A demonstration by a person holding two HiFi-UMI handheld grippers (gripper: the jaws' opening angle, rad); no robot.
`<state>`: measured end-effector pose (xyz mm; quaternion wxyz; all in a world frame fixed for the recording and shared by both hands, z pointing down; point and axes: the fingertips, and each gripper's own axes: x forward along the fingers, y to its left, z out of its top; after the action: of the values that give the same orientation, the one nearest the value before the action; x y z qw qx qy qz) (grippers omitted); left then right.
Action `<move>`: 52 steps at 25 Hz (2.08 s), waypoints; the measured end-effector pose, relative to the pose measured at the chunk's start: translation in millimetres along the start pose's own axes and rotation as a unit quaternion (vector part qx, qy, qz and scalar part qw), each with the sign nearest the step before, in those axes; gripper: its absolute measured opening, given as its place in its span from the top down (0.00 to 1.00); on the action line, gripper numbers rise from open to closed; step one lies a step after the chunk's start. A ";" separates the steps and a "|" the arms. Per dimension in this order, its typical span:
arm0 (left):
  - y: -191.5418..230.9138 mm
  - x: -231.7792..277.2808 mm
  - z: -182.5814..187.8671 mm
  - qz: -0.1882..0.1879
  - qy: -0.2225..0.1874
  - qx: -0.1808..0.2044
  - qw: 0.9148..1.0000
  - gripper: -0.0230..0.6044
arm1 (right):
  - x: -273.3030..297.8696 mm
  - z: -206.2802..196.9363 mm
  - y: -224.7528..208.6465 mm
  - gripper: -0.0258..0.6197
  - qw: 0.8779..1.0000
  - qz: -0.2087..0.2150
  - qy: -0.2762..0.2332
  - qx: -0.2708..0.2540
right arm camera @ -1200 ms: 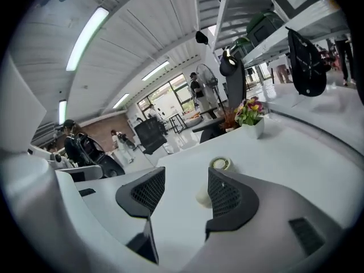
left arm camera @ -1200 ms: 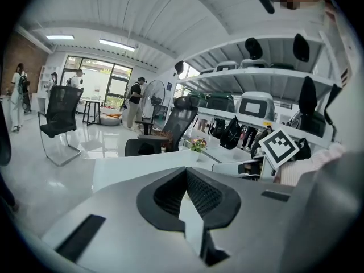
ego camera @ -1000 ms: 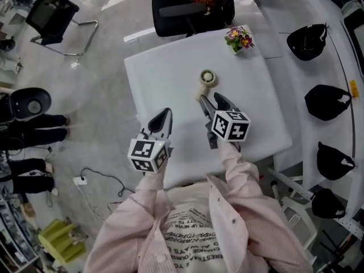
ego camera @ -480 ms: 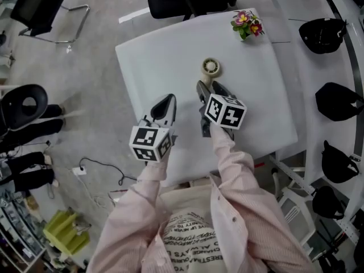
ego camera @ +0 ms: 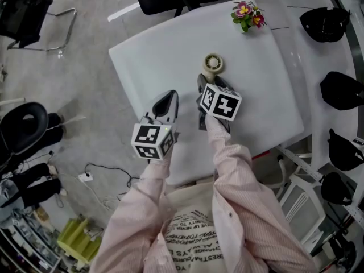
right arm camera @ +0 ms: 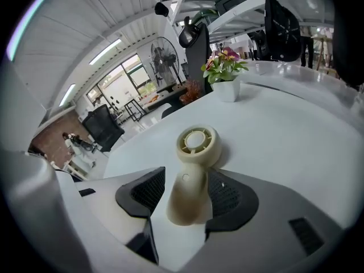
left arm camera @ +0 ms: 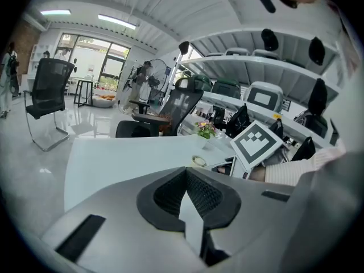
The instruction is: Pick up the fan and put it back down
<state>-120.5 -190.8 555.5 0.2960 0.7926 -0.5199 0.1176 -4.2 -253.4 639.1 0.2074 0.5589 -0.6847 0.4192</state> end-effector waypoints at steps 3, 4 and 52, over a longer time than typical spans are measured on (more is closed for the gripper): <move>5.3 4.1 -0.9 -0.003 0.002 -0.003 1.000 0.96 | 6.3 -1.2 -2.6 0.61 1.000 -0.023 0.003 -0.006; 6.5 5.0 -1.9 -0.004 0.003 -0.005 1.000 0.96 | 8.1 -2.0 -3.8 0.61 0.999 -0.032 0.004 -0.009; -19.6 -40.3 -5.0 -0.001 -0.018 0.004 1.000 0.96 | -40.8 -1.9 7.5 0.67 0.996 -0.002 -0.025 -0.085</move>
<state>-119.8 -151.9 532.8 0.2834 0.7963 -0.5239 0.1051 0.2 -227.5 606.8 0.2381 0.5510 -0.7217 0.3449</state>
